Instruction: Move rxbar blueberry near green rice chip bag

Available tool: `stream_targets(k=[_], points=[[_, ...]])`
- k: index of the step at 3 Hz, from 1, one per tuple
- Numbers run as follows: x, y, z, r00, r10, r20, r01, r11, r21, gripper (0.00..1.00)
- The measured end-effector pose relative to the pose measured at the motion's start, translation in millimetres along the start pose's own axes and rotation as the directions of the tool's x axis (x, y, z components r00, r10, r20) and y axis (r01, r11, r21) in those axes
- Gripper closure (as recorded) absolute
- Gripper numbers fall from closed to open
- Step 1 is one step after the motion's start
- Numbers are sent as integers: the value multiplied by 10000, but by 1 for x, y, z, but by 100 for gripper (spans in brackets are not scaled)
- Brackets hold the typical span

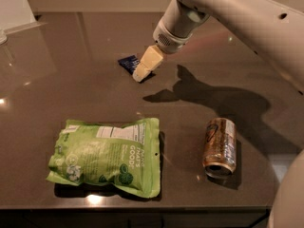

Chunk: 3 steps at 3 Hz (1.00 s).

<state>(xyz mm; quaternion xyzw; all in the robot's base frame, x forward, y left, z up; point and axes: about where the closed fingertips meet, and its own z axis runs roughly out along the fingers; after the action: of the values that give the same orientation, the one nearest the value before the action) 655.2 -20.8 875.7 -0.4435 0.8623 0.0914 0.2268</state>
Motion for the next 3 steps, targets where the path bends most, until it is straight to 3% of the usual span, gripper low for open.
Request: stream_targets(k=[3], points=[[-26,-3,65,9966,649,-510,-642,9978,161,0]])
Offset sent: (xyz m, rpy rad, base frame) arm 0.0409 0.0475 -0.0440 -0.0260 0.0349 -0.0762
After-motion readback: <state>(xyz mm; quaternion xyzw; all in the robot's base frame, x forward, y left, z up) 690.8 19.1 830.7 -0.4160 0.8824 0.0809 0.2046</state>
